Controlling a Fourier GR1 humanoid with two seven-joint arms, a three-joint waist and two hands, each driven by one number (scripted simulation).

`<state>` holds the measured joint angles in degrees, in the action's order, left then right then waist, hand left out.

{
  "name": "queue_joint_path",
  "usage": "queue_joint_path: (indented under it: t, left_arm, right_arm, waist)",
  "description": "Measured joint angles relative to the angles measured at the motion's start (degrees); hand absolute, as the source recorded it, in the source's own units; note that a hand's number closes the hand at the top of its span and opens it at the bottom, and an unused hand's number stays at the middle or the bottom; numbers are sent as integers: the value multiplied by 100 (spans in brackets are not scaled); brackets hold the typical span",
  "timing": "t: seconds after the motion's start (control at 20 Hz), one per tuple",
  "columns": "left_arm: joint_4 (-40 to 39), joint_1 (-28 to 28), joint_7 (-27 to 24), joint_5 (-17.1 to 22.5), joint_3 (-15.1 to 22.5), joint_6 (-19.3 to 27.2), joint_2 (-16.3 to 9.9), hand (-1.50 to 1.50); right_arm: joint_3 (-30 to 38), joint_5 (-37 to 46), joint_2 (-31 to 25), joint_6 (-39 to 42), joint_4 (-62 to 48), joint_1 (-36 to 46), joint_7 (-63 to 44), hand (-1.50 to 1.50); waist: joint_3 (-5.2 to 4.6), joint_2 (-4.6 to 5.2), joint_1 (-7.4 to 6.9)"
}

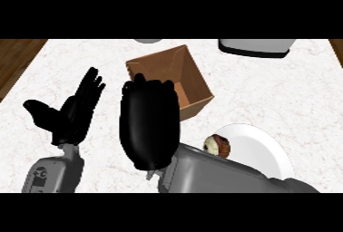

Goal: Pick the tomato from the plate and place it in the cardboard box

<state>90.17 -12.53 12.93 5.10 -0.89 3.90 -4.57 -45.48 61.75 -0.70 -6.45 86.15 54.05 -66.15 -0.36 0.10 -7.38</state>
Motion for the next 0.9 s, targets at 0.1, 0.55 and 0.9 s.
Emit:
queue_joint_path:
  t: [0.1, 0.55, 0.9]
  left_arm:
    - [4, 48, -14, 18, -21, -18, -16, 0]
    - [95, 81, -39, 66, -86, -37, -49, 0]
    - [82, 58, -70, 22, -98, 18, -33, 0]
  right_arm:
    - [68, -31, -6, 21, -331, 318, -74, 150]
    - [153, -587, -2, -136, -2035, 1318, -25, 150]
    - [107, -1616, 14, 180, -3247, 1381, 206, -150]
  waist:
    - [0, 0, 13]
    - [12, 54, 95]
    - [12, 85, 149]
